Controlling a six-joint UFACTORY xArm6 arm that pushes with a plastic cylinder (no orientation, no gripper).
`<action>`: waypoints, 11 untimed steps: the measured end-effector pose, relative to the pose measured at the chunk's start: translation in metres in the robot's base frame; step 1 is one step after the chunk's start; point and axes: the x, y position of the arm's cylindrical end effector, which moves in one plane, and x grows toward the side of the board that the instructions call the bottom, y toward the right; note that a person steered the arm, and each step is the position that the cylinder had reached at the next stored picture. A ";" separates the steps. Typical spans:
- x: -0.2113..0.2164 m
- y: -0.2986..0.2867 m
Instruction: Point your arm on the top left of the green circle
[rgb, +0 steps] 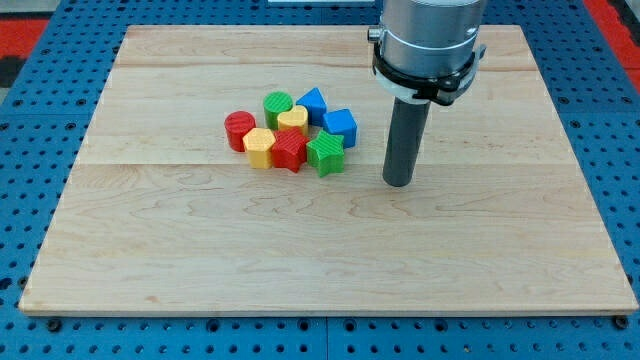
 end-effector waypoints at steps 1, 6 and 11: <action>0.014 -0.030; -0.001 -0.262; -0.079 -0.150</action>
